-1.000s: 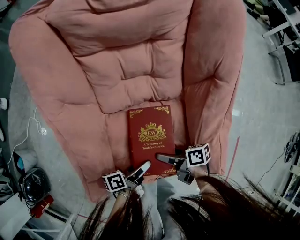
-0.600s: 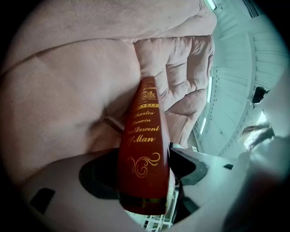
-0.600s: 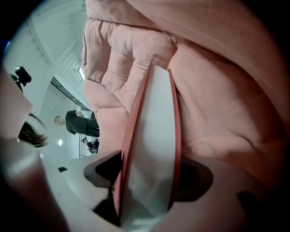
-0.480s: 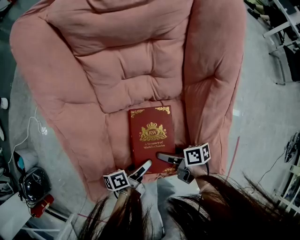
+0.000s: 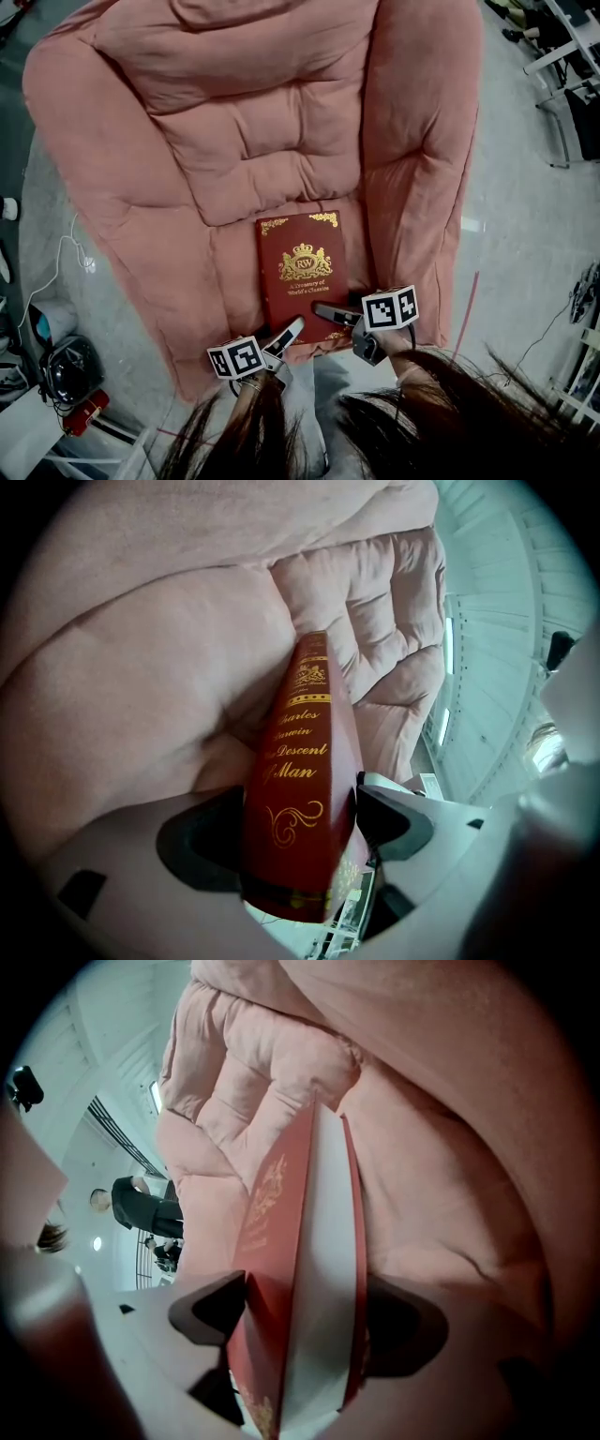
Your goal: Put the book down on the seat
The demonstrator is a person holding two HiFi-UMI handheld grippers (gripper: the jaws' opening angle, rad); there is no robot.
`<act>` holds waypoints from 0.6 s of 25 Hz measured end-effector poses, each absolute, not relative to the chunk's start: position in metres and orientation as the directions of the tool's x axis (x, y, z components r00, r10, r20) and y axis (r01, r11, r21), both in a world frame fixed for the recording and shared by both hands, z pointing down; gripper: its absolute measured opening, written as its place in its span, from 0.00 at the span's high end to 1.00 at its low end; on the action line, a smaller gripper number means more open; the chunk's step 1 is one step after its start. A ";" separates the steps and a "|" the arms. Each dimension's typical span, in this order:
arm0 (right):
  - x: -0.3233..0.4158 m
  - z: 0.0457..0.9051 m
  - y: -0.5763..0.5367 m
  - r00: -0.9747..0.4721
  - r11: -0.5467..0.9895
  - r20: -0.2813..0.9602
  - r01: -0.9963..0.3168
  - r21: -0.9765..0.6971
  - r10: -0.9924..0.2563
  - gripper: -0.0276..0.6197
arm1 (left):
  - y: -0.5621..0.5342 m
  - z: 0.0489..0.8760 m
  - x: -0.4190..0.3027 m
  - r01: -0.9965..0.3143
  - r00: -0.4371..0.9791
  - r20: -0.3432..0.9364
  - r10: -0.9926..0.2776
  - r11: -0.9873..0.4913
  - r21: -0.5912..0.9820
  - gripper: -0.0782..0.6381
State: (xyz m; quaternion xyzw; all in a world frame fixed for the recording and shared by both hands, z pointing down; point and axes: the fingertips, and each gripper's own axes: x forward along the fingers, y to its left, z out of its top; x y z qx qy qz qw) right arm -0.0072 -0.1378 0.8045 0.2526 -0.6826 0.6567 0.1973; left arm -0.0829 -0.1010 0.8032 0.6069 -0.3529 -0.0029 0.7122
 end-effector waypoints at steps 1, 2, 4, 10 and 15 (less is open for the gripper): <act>-0.007 0.804 -0.138 -0.791 0.010 0.605 -0.608 -0.794 -0.086 0.38 | -0.101 0.803 -0.083 -0.433 0.746 0.508 -0.431 0.265 0.862 0.39; -0.007 0.804 -0.138 -0.788 0.011 0.609 -0.612 -0.791 -0.086 0.38 | -0.101 0.803 -0.084 -0.441 0.742 0.516 -0.428 0.268 0.856 0.38; -0.005 0.804 -0.138 -0.781 0.017 0.619 -0.622 -0.783 -0.085 0.38 | -0.100 0.804 -0.084 -0.459 0.735 0.533 -0.419 0.271 0.846 0.37; 0.000 0.809 -0.138 -0.752 0.039 0.655 -0.658 -0.752 -0.074 0.38 | -0.095 0.804 -0.082 -0.524 0.728 0.577 -0.372 0.241 0.817 0.36; 0.009 0.816 -0.133 -0.706 0.074 0.706 -0.708 -0.702 -0.051 0.38 | -0.094 0.801 -0.090 -0.522 0.717 0.583 -0.382 0.260 0.812 0.36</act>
